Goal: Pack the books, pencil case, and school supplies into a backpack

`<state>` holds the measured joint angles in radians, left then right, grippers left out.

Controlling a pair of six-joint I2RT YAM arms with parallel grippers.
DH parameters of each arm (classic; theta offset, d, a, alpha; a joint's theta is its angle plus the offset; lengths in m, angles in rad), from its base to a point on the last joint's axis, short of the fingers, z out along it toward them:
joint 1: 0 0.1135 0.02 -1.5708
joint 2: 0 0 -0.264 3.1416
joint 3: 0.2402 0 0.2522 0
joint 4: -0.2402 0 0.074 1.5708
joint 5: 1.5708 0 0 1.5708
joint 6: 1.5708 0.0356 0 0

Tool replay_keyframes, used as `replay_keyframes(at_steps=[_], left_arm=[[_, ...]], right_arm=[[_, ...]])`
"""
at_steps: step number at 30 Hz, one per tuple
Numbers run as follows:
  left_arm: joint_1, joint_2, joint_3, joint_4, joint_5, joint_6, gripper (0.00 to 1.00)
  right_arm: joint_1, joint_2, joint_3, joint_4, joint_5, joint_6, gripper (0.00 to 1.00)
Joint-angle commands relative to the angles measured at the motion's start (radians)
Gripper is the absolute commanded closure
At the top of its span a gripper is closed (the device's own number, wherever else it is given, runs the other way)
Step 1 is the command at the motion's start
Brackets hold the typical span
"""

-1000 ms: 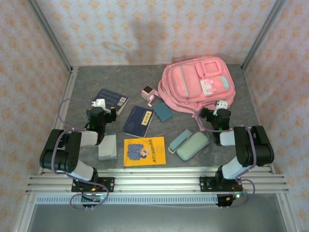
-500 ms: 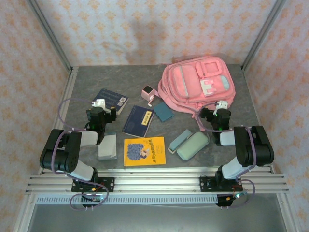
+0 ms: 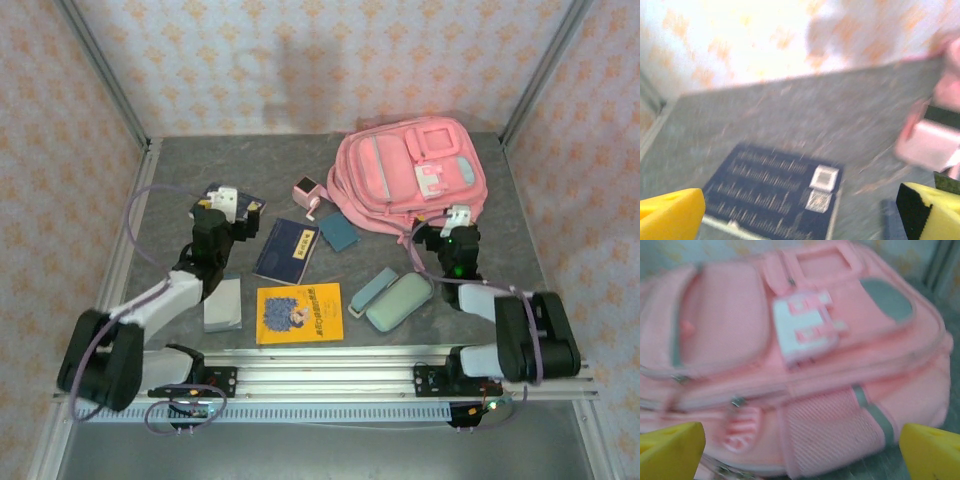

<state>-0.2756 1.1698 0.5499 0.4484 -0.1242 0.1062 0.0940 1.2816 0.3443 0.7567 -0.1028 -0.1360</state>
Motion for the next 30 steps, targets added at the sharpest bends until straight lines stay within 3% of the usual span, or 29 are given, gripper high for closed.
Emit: replay_keyframes(at_steps=[1,4,7,8,10,11,13,15,16,17,19,21,22,27,30], left_arm=[[-0.048,-0.131,0.051,-0.125,-0.026,0.001,0.00],[-0.098,-0.225,0.124,-0.221,0.075,-0.041,0.00],[-0.186,-0.254,0.320,-0.529,0.163,-0.061,0.00],[-0.219,-0.242,0.402,-0.646,0.136,-0.089,0.00],[-0.265,-0.201,0.540,-0.858,0.032,-0.216,0.00],[-0.265,-0.175,0.602,-0.964,0.013,-0.298,0.00],[-0.264,-0.113,0.688,-1.125,0.034,-0.373,0.00],[-0.261,-0.042,0.727,-1.237,-0.039,-0.497,0.00],[-0.247,-0.018,0.730,-1.246,-0.014,-0.532,0.00],[-0.234,-0.003,0.717,-1.234,0.036,-0.556,0.00],[-0.209,0.002,0.687,-1.193,0.091,-0.632,0.00],[-0.164,-0.008,0.647,-1.120,0.233,-0.688,0.00],[-0.156,-0.013,0.637,-1.097,0.265,-0.690,0.00],[-0.157,-0.011,0.618,-1.061,0.324,-0.646,0.00],[-0.157,-0.004,0.609,-1.073,0.325,-0.597,0.00]], right_arm=[[0.070,-0.136,0.056,-0.074,0.014,-0.011,0.01],[0.167,-0.243,0.128,-0.186,0.010,0.017,0.01],[0.298,-0.293,0.276,-0.431,0.074,0.008,0.01],[0.343,-0.291,0.325,-0.496,0.135,0.036,0.01],[0.441,-0.264,0.435,-0.643,0.433,0.180,0.01],[0.458,-0.247,0.506,-0.756,0.448,0.226,0.01],[0.455,-0.220,0.612,-0.921,0.352,0.272,0.01],[0.453,-0.203,0.617,-0.869,0.380,0.282,0.01],[0.447,-0.202,0.599,-0.822,0.421,0.337,0.01],[0.411,-0.195,0.591,-0.793,0.338,0.368,0.01],[0.359,-0.109,0.696,-0.902,0.242,0.408,0.01],[0.358,0.036,0.862,-1.078,0.267,0.379,0.01],[0.360,0.079,0.887,-1.072,0.272,0.363,0.01],[0.349,0.303,1.045,-1.095,0.297,0.290,0.01],[0.317,0.385,1.091,-1.052,0.148,0.185,0.03]])
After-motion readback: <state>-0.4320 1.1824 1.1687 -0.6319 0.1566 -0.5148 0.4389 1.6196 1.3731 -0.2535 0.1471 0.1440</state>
